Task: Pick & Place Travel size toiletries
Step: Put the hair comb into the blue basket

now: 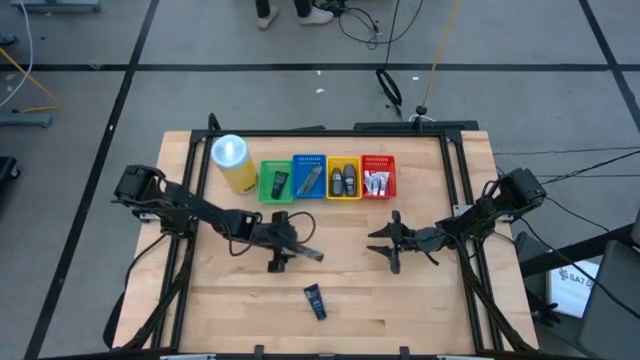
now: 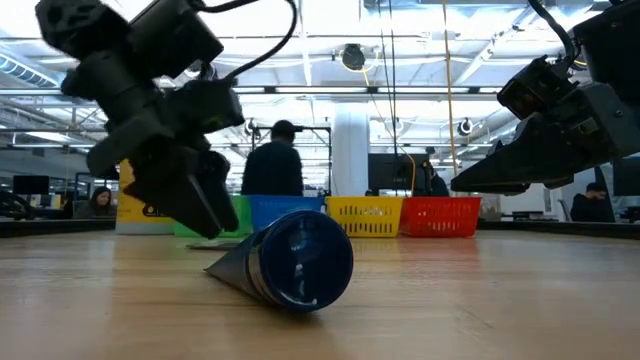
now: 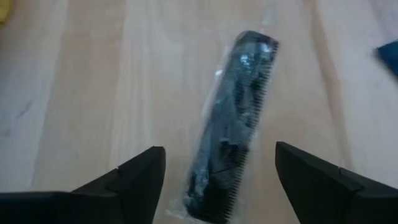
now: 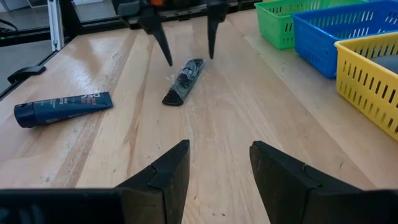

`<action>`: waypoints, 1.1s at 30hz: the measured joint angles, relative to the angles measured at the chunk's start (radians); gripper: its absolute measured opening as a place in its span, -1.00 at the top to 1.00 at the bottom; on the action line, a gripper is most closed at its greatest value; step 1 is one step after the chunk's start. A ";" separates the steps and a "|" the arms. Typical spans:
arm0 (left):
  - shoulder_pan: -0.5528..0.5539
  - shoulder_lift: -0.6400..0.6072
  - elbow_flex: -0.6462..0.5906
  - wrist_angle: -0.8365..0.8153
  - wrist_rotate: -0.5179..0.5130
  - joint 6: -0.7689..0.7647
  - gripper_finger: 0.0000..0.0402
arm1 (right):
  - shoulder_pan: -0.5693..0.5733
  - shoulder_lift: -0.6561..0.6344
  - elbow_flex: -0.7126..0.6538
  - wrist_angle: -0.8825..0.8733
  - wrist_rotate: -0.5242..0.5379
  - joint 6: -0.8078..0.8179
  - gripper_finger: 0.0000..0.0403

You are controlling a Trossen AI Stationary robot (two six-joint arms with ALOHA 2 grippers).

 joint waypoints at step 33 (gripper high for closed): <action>-0.005 0.145 -0.103 0.342 0.024 0.018 0.26 | 0.000 0.000 0.000 0.000 0.002 -0.003 0.21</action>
